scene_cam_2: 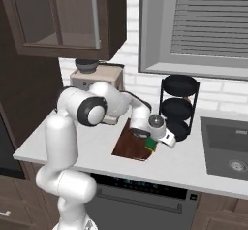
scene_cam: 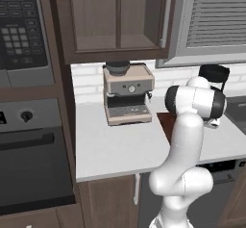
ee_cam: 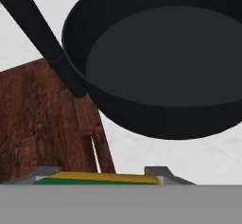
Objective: Pick up the sponge from the counter and clean the cutting board by briefly scrubbing or pressing down on the cutting board. Once finished, release the sponge.
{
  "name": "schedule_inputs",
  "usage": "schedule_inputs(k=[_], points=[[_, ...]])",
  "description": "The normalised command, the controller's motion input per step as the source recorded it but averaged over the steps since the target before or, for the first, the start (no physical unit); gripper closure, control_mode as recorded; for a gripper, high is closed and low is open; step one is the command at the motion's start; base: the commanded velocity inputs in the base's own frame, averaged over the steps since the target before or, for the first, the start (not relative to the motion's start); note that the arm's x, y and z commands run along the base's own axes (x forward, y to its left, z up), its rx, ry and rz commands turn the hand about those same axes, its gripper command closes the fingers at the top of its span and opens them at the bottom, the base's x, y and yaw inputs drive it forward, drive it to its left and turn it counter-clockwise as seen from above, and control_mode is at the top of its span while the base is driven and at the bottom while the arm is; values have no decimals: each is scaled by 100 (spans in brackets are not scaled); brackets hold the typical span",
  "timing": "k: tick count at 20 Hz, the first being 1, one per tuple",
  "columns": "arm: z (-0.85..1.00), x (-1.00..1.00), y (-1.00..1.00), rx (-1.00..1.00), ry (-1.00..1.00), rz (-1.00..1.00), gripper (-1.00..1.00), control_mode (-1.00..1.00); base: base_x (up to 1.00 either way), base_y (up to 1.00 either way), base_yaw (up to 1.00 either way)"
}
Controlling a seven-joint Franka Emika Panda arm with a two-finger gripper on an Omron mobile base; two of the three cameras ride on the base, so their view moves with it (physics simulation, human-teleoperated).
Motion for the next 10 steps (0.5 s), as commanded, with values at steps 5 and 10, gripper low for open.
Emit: schedule_inputs(k=[5,10], points=[[-32,56,46,-4,-14,-1,100,-100,0,0,0],[-3,26,79,0,0,-5,100,-100,0,0,0]])
